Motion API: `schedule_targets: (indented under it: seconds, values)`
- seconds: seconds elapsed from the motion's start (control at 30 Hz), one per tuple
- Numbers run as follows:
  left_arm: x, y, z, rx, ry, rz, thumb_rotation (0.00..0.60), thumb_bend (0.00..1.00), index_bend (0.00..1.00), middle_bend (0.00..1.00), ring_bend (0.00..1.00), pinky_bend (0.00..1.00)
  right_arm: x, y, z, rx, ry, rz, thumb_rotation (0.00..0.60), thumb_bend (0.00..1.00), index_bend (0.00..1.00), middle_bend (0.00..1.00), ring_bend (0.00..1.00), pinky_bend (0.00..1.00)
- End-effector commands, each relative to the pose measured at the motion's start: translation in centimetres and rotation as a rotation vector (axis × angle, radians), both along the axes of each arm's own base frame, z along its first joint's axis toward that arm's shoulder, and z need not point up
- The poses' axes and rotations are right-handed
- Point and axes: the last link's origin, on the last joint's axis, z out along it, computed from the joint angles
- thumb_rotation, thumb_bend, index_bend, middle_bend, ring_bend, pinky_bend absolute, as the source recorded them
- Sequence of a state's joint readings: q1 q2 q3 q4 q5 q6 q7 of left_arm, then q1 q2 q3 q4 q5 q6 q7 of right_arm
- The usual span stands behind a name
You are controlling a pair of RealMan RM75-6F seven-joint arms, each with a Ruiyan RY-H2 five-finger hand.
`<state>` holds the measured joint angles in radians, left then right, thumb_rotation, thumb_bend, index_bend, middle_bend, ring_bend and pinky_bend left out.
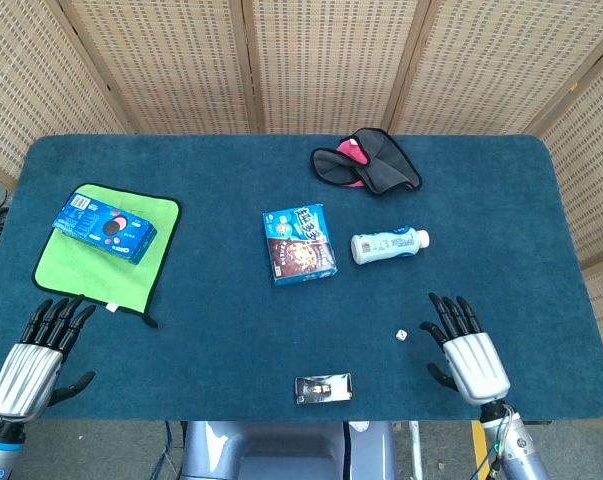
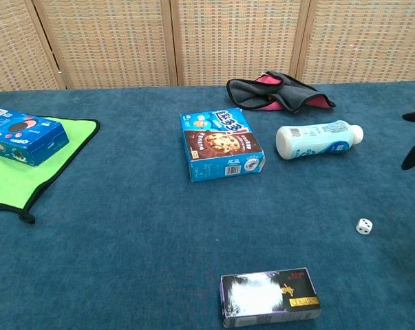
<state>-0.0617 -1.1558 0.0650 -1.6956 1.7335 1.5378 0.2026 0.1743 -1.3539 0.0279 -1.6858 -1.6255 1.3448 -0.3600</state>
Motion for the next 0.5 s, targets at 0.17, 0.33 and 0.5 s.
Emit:
schedule_targets:
  seconds: [0.17,0.33,0.5]
  values:
    - [-0.1,0.1,-0.3,-0.008,0.003,0.003,0.600,0.21,0.00,0.00,0.00,0.00,0.1,-1.7,-3.4,0.059,0.001,-0.028,0.600,0.26,0.34,0.00,0.00,0.00]
    - [-0.1,0.1,-0.4,-0.014,0.006,0.002,0.600,0.21,0.00,0.00,0.00,0.00,-0.1,-2.6,-4.7,0.085,0.011,-0.056,0.600,0.26,0.34,0.00,0.00,0.00]
    - [-0.1,0.1,-0.4,-0.014,0.008,0.004,0.600,0.21,0.00,0.00,0.00,0.00,-0.2,-3.4,-5.7,0.101,0.030,-0.072,0.600,0.28,0.35,0.00,0.00,0.00]
